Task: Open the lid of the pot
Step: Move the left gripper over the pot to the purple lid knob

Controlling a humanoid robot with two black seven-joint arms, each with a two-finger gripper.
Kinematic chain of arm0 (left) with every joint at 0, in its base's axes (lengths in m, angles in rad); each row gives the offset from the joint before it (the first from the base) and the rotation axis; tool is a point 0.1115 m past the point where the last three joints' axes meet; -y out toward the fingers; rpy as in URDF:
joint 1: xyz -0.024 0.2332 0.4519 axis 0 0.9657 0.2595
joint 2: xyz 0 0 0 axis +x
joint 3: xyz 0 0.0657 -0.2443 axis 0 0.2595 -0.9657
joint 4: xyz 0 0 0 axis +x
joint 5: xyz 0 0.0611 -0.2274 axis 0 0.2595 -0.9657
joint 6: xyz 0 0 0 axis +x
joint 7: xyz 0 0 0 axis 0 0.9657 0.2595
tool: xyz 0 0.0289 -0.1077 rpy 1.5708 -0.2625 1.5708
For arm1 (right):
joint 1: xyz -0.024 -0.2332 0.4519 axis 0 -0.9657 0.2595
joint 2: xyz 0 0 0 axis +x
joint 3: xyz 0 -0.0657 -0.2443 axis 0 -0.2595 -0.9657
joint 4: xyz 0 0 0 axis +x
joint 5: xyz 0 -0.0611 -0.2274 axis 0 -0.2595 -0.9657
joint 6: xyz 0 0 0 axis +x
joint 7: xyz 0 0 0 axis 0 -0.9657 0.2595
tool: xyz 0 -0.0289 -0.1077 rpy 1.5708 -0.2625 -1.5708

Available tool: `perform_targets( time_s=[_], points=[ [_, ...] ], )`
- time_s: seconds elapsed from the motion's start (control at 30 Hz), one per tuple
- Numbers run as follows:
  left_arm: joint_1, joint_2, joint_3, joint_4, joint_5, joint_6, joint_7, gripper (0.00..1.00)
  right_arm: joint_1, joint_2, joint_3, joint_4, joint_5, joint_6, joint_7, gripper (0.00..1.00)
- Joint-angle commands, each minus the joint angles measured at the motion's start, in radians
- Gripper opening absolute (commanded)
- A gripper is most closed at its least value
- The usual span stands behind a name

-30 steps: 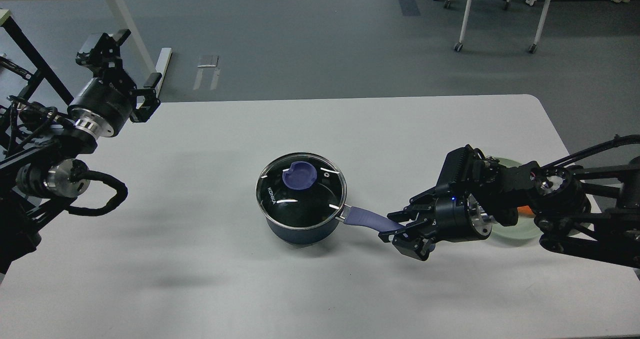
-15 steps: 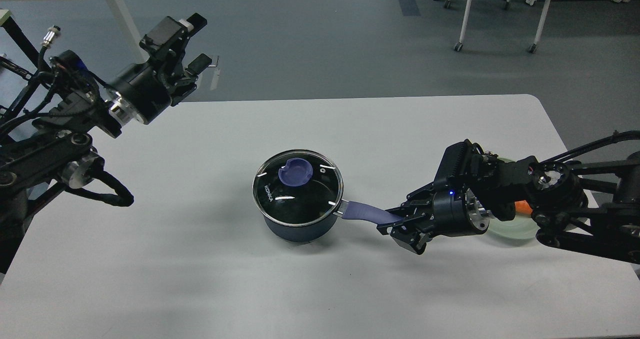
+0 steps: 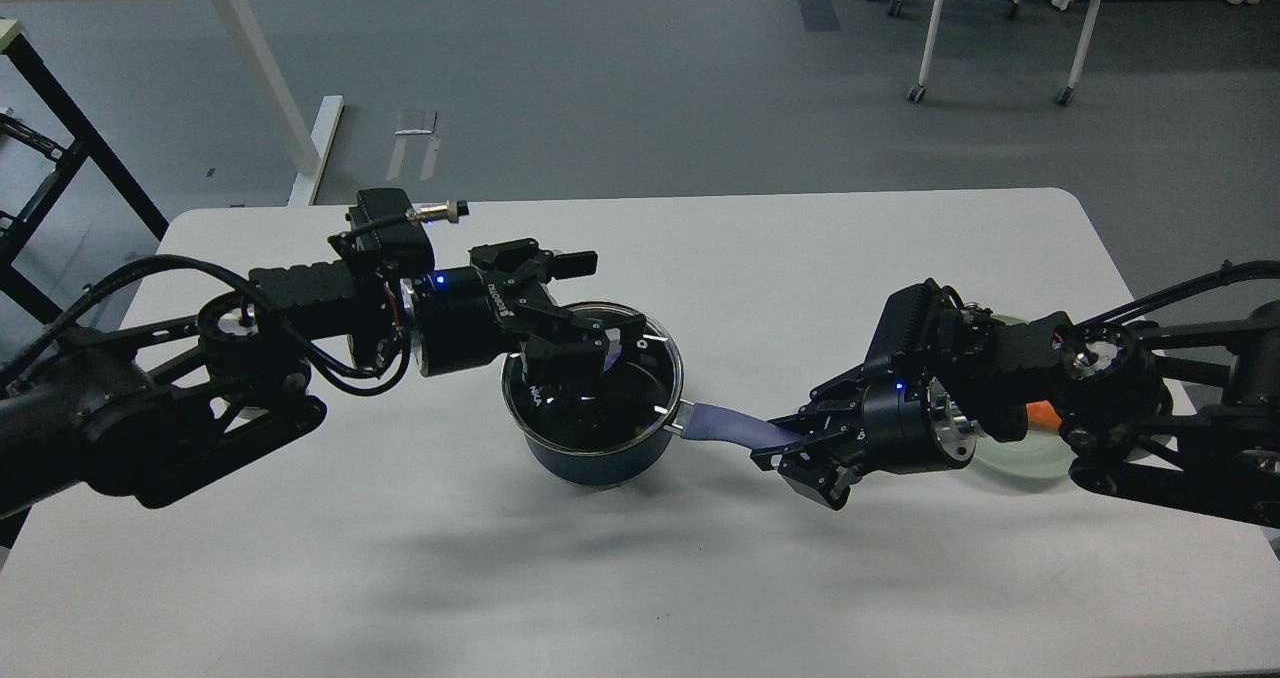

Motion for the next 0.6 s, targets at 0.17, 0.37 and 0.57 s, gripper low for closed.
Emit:
perform_targets(
  time_s=[0.17, 0.37, 0.57],
  points=[
    [0.012, -0.027, 0.058, 0.070, 0.058, 0.024, 0.009, 0.99, -0.006, 0.001, 0.001, -0.001, 0.000, 0.000, 0.000, 0.20],
    [0.015, -0.029, 0.058, 0.084, 0.058, 0.035, 0.009, 0.98, 0.002, 0.002, 0.003, -0.003, 0.000, 0.000, 0.000, 0.20],
    [0.012, -0.027, 0.099, 0.084, 0.060, 0.038, 0.009, 0.77, 0.002, 0.013, 0.001, -0.003, 0.001, 0.000, 0.000, 0.21]
  ],
)
